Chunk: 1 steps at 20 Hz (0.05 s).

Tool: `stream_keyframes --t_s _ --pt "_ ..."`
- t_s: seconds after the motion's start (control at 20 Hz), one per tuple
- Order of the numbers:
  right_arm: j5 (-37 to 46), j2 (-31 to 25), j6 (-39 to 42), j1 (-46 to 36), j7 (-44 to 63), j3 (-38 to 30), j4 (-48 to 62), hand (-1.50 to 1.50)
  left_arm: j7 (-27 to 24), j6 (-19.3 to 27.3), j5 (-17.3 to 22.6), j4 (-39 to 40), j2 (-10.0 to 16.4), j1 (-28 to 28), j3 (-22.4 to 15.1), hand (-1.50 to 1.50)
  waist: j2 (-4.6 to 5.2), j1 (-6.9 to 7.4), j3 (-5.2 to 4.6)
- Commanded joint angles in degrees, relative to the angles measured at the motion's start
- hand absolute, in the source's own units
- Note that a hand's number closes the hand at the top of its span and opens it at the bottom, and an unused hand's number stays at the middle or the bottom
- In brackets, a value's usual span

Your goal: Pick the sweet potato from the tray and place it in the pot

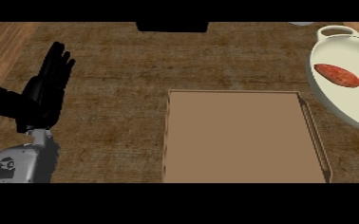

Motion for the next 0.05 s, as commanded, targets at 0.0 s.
stream_keyframes --t_s 0.0 --pt "-0.39 -2.36 3.75 1.91 -1.12 0.07 0.43 -1.5 0.68 -0.62 0.32 -0.35 0.09 0.32 -0.22 0.0 0.01 0.04 0.06"
